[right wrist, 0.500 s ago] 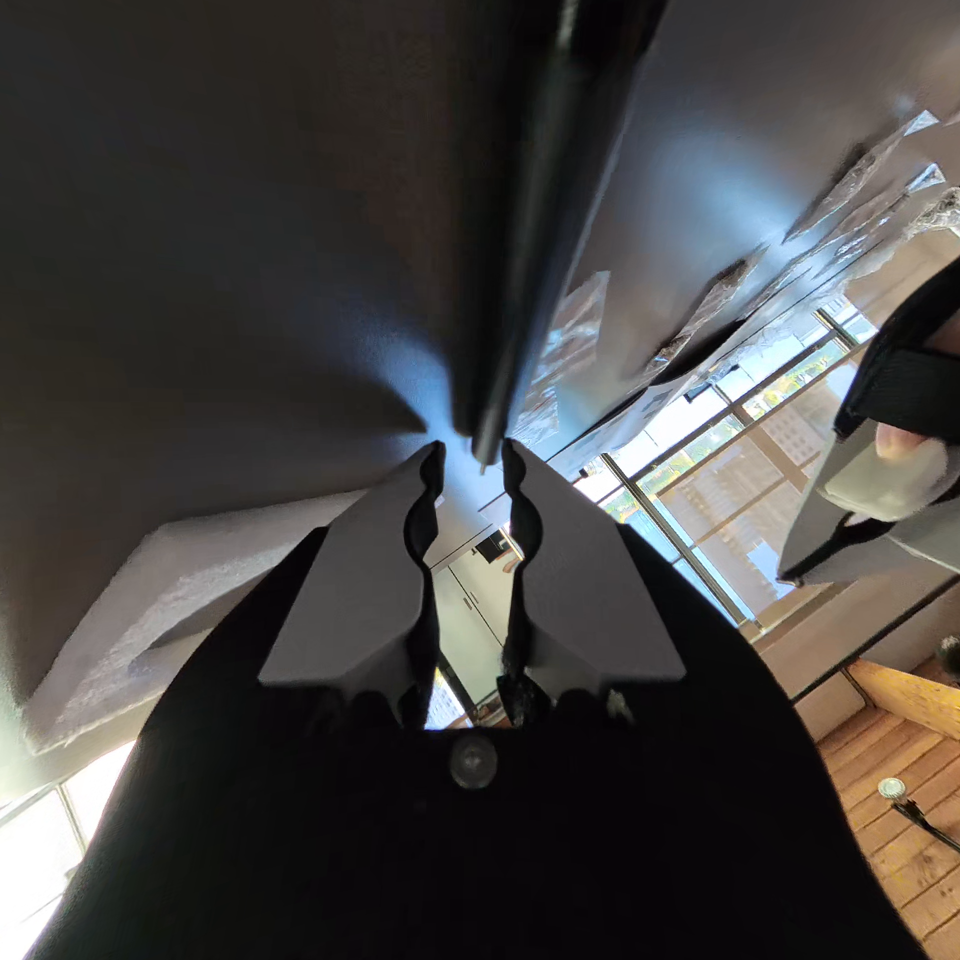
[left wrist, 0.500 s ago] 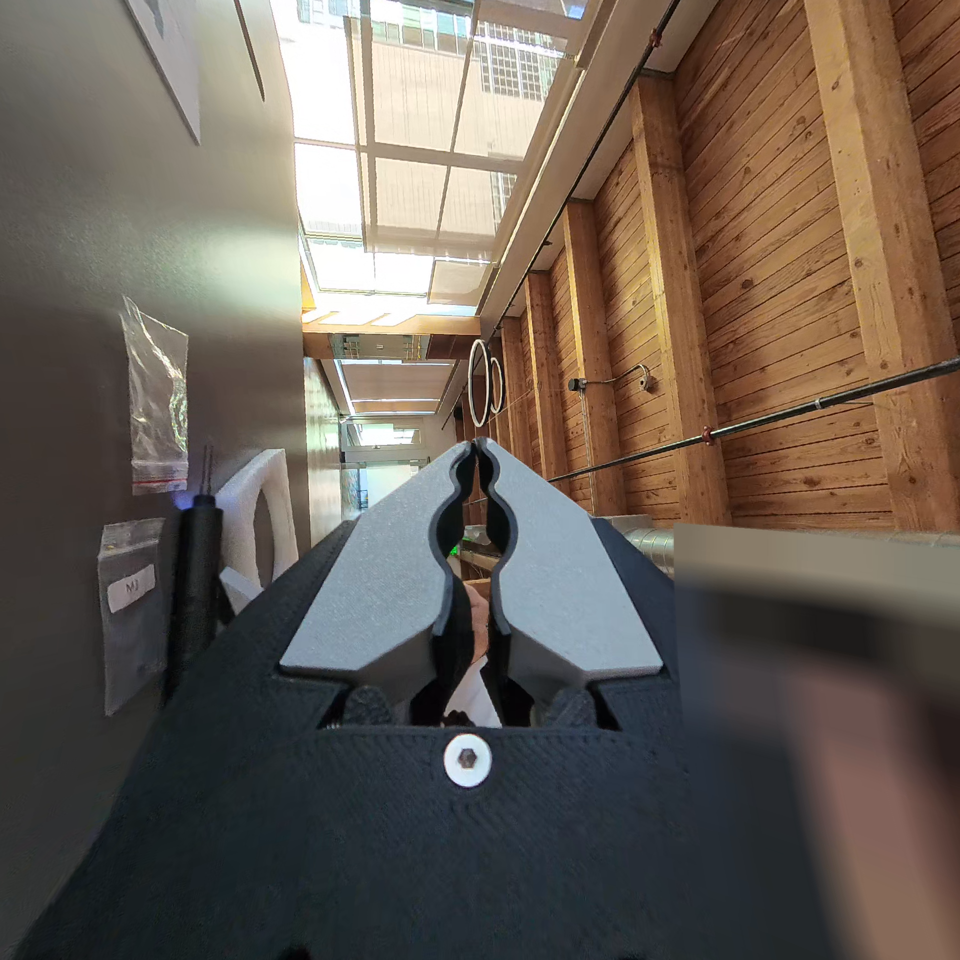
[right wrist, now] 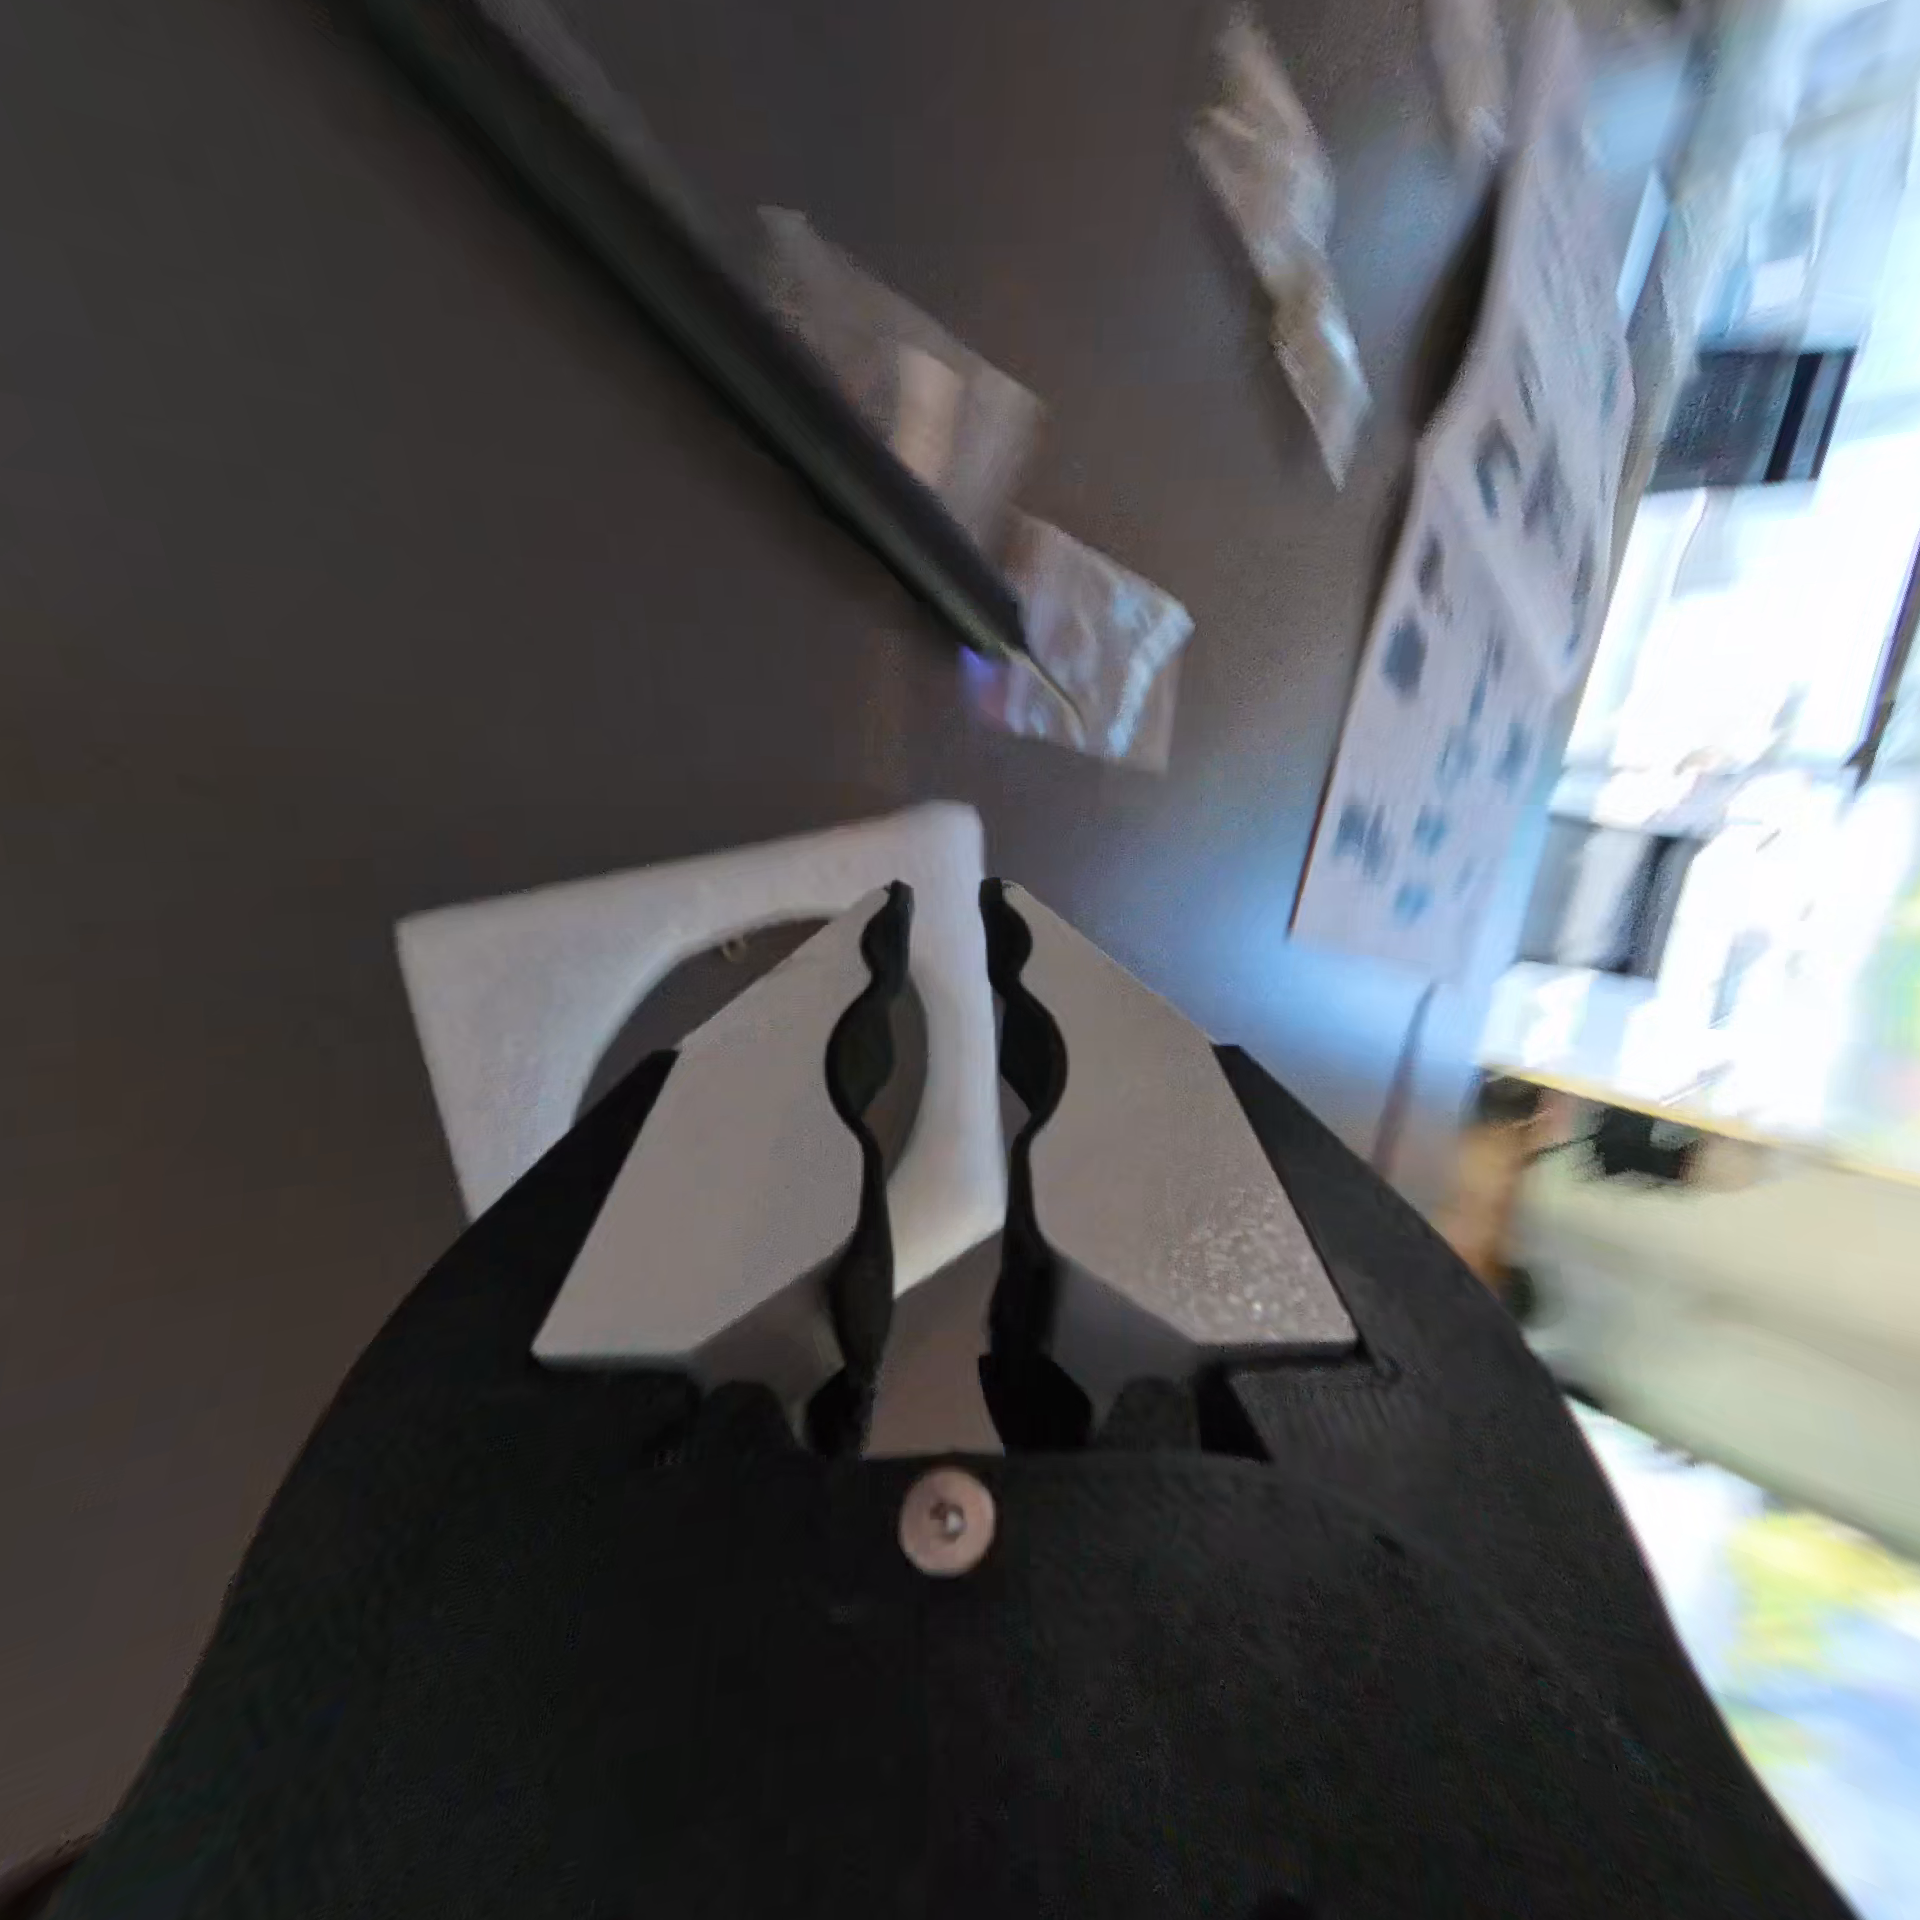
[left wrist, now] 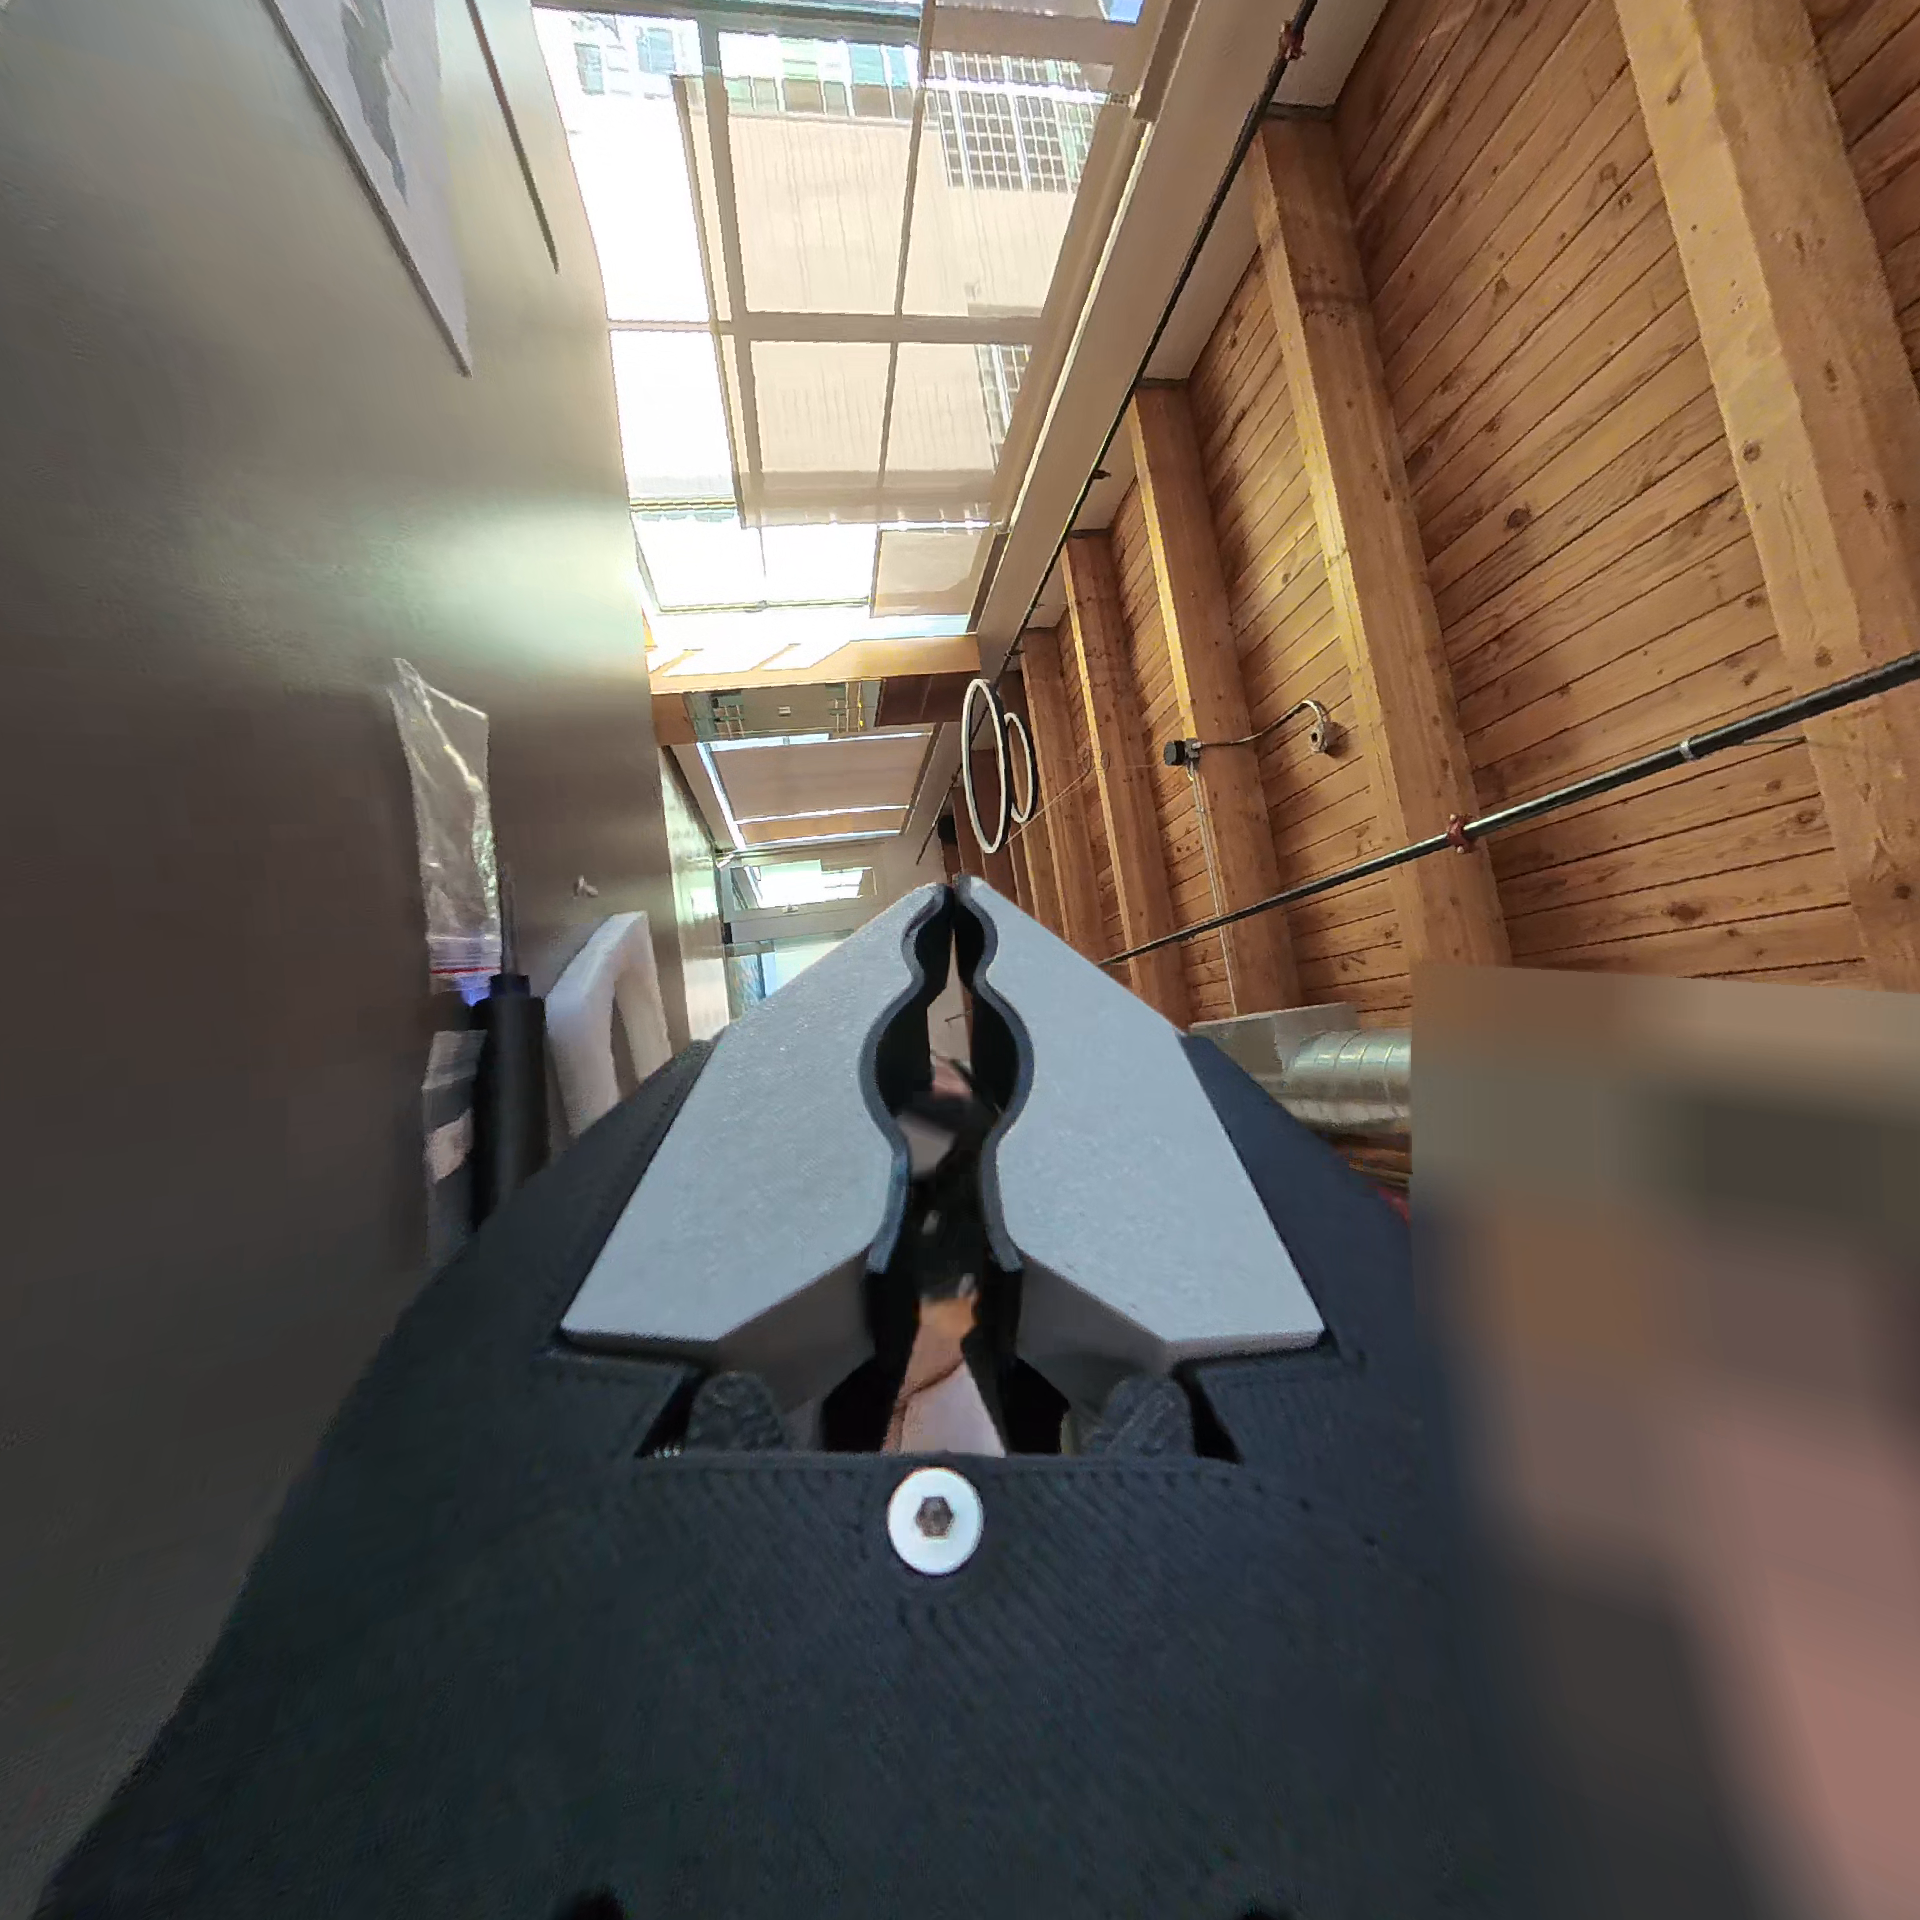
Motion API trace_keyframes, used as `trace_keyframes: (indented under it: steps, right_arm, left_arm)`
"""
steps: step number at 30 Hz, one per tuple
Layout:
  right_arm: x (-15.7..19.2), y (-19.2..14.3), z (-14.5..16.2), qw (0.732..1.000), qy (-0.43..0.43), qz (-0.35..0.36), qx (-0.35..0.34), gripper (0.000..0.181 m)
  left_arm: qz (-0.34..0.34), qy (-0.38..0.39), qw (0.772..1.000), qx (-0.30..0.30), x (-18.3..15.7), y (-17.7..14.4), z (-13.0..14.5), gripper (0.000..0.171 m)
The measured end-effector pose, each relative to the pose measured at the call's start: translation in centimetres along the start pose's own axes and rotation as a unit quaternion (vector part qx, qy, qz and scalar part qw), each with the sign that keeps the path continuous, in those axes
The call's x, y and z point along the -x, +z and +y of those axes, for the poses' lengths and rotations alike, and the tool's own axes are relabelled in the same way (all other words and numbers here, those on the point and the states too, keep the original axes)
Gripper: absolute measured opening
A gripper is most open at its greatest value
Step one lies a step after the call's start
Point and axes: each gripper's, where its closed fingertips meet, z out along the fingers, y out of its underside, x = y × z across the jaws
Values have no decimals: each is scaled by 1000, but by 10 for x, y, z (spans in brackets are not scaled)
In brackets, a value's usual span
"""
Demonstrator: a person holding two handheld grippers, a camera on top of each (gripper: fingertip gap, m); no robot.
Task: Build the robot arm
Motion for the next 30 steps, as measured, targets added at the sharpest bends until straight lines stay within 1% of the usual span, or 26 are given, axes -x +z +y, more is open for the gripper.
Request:
trace_keyframes:
  steps: [1,2,3,4,5,6,7,8,9,11,12,13,14,16,17,18,20,23,24,25,27,30]
  right_arm:
    - [-11,-9,19,994,105,6,-16,13]
    - [-19,-15,39,976,214,3,-33,15]
    - [-27,-20,56,948,312,-7,-63,21]
    - [-36,-23,67,912,397,-20,-103,20]
    - [-45,-24,72,876,457,-39,-147,15]
    - [-53,-25,71,847,493,-68,-188,12]
    - [-59,-21,72,832,505,-90,-208,11]
    - [-64,-12,79,835,506,-96,-194,10]
    - [-64,1,89,854,485,-96,-162,10]
    - [-53,21,108,915,381,-100,-82,11]
    - [-48,28,116,932,343,-106,-59,13]
    - [-45,33,121,931,342,-121,-48,13]
    - [-43,36,125,914,377,-143,-42,13]
    - [-35,35,126,864,464,-191,-29,14]
    - [-32,33,125,849,488,-202,-32,18]
    - [-31,33,124,844,498,-197,-38,19]
    - [-33,36,125,850,496,-171,-45,21]
    - [-35,45,127,859,488,-150,-48,21]
    - [-36,46,125,858,488,-150,-55,19]
    - [-35,47,123,860,484,-151,-58,11]
    - [-35,49,123,873,462,-145,-62,0]
    - [-36,50,122,875,454,-153,-64,0]
  left_arm:
    - [-2,5,1000,0,1,-5,0,0]
    - [-5,10,1000,-4,3,-10,0,0]
    - [-8,13,1000,-5,5,-15,-1,0]
    - [-8,15,1000,-2,5,-19,-1,0]
    - [-8,17,1000,4,6,-21,0,0]
    - [-7,21,1000,11,5,-23,2,0]
    - [-7,26,999,17,4,-24,3,2]
    - [-9,34,999,24,3,-24,5,4]
    - [-13,43,999,31,2,-24,7,6]
    - [-18,66,997,38,-2,-24,9,11]
    - [-19,75,996,41,-4,-24,10,12]
    - [-21,81,996,43,-5,-24,11,14]
    - [-22,84,995,44,-7,-25,12,15]
    - [-22,87,995,43,-11,-27,15,15]
    - [-21,89,995,42,-14,-28,17,15]
    - [-20,91,995,42,-16,-30,19,15]
    - [-19,95,995,37,-19,-35,21,14]
    - [-21,95,995,26,-18,-42,21,13]
    - [-22,94,995,23,-17,-44,20,12]
    - [-23,94,995,22,-17,-45,20,12]
    - [-26,93,995,19,-15,-47,19,11]
    - [-30,90,995,18,-13,-50,19,10]
